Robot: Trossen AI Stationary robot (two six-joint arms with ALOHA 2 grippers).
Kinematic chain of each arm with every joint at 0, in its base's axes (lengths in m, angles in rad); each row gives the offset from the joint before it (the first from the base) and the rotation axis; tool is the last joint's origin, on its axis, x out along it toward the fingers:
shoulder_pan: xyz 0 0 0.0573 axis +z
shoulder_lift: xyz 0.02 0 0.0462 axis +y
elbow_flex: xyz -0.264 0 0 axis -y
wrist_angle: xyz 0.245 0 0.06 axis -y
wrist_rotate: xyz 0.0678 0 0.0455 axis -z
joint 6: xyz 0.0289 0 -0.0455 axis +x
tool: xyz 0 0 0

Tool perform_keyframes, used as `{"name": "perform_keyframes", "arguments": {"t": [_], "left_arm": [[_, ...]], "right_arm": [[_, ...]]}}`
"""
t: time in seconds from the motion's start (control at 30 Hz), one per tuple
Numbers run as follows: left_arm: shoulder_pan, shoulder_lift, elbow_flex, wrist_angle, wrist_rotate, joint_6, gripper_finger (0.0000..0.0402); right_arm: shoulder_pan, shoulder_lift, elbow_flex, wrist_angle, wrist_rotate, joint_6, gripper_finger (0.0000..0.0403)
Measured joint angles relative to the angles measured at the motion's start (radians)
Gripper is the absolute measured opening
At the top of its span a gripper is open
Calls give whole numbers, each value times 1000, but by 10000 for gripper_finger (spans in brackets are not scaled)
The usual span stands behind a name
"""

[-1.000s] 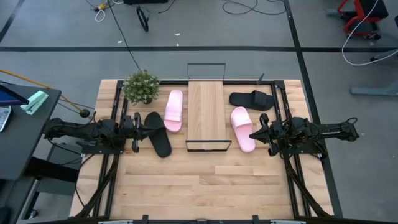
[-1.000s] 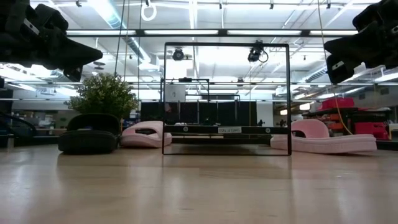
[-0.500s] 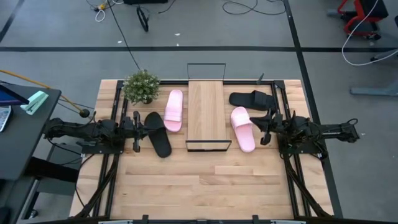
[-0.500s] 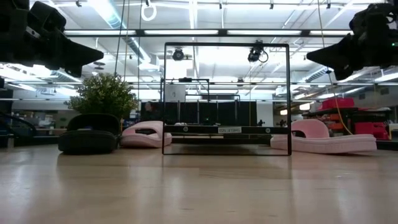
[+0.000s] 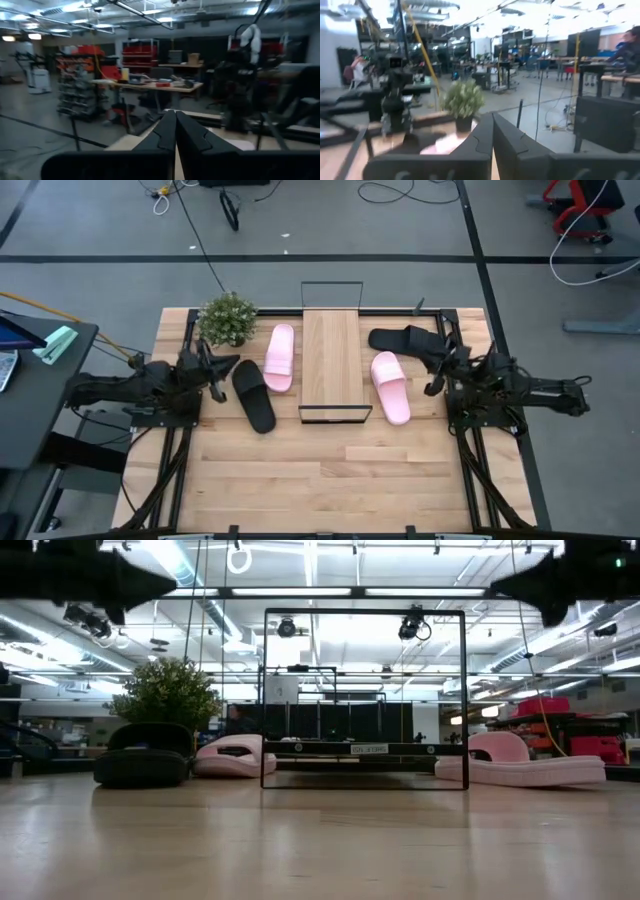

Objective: Pick and place slides into the shelf
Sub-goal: Put the left pink slides on the shelf

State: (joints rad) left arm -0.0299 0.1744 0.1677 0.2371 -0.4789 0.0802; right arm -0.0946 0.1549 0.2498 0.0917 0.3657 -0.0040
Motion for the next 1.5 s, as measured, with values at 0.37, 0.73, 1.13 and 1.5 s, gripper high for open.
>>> {"name": "perform_keyframes", "arguments": {"t": [0.37,0.73,1.13,1.5], "left_arm": [[68,447,404,6,0,-25,7],[64,735,692,-1,1,-230,37],[69,800,715,-91,92,-333,41],[159,788,717,-316,193,-492,48]], "right_arm": [[-76,204,400,-191,55,6,14],[-76,425,781,-742,18,116,14],[-89,714,895,-999,-96,89,66],[-331,986,895,-1050,-375,118,190]]}}
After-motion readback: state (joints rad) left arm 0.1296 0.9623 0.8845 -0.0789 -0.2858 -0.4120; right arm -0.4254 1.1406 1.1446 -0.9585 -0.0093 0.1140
